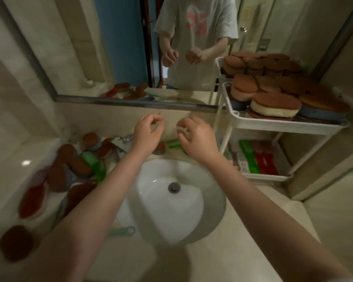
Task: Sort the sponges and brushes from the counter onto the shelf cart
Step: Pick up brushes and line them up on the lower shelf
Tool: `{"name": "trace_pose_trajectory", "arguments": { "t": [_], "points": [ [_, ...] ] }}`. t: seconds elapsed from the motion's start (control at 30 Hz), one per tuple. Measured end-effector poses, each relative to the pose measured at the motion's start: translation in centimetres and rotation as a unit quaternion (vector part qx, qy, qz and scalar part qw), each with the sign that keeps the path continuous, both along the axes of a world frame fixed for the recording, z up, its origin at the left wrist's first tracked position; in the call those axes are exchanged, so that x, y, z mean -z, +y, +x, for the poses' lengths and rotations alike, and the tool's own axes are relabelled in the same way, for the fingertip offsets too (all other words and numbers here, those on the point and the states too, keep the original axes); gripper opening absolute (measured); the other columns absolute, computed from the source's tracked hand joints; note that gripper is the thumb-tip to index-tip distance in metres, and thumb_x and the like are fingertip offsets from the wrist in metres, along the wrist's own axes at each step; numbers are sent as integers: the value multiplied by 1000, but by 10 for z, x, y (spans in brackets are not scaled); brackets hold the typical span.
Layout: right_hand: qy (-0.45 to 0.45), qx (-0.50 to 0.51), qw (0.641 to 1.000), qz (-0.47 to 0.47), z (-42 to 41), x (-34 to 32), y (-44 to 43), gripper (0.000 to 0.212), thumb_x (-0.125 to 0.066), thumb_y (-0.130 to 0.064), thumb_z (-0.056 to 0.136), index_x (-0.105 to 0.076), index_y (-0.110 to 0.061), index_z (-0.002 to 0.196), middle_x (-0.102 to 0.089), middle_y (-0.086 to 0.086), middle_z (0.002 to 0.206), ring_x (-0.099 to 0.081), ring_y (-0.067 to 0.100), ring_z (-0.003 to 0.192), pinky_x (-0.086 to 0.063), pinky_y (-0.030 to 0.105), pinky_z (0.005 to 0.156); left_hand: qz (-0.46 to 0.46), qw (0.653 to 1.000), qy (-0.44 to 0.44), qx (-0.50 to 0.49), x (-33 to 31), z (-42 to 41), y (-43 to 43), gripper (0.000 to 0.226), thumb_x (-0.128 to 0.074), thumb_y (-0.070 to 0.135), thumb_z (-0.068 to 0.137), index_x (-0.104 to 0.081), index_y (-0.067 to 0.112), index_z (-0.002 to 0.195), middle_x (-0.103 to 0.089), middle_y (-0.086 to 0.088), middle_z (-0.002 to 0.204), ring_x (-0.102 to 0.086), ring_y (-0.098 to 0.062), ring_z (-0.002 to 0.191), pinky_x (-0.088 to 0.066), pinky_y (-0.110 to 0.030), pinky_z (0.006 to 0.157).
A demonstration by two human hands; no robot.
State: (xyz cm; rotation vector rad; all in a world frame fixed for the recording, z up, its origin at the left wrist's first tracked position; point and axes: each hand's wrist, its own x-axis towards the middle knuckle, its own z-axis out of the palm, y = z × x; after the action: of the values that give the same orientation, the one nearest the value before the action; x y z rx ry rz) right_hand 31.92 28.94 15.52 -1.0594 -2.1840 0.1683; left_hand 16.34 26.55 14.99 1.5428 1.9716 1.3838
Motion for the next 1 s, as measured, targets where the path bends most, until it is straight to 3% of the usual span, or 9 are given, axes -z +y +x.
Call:
{"name": "trace_pose_trajectory", "arguments": {
  "t": [0.1, 0.27, 0.47, 0.57, 0.77, 1.0],
  "points": [
    [-20, -33, 992, -121, -52, 20, -13, 21, -60, -19, 86, -65, -13, 105, -67, 9, 100, -62, 29, 87, -51, 38, 72, -39, 998, -18, -52, 22, -56, -29, 18, -59, 12, 87, -65, 2, 100, -63, -15, 106, -58, -23, 96, -37, -18, 78],
    [-35, -51, 966, -252, -127, 59, -35, 21, -60, -20, 87, -66, -11, 106, -69, 7, 97, -63, 26, 91, -43, 27, 72, -122, 986, -40, -108, 58, -140, -83, 18, -57, 12, 89, -64, 5, 103, -62, -10, 104, -57, -18, 91, -41, -23, 79],
    [-73, -55, 914, -395, -193, 111, -61, 30, -60, -25, 88, -62, -14, 116, -66, 7, 105, -60, 25, 98, -47, 32, 85, -212, 960, -53, -174, 103, -214, -141, 19, -57, 14, 88, -64, 4, 104, -65, -14, 107, -59, -27, 103, -43, -31, 86],
    [-68, -26, 891, -449, -214, 134, -62, 31, -61, -29, 87, -62, -14, 114, -66, 9, 108, -63, 28, 99, -50, 35, 89, -250, 947, -68, -189, 119, -238, -165, 23, -57, 17, 89, -63, 5, 107, -65, -13, 110, -59, -27, 104, -41, -28, 84],
    [-147, 10, 883, -445, -246, 167, -51, 37, -56, -33, 91, -58, -9, 119, -62, 12, 118, -57, 29, 109, -45, 33, 86, -293, 929, -96, -202, 146, -266, -187, 21, -58, 19, 89, -64, 6, 103, -65, -11, 109, -58, -25, 103, -41, -30, 87],
    [-209, 2, 870, -446, -286, 188, -28, 52, -63, -46, 84, -55, -5, 115, -61, 13, 111, -57, 27, 100, -45, 33, 76, -295, 932, -111, -182, 155, -280, -170, 18, -58, 20, 88, -66, 10, 101, -66, -7, 107, -58, -20, 101, -42, -28, 85]
  ]
}}
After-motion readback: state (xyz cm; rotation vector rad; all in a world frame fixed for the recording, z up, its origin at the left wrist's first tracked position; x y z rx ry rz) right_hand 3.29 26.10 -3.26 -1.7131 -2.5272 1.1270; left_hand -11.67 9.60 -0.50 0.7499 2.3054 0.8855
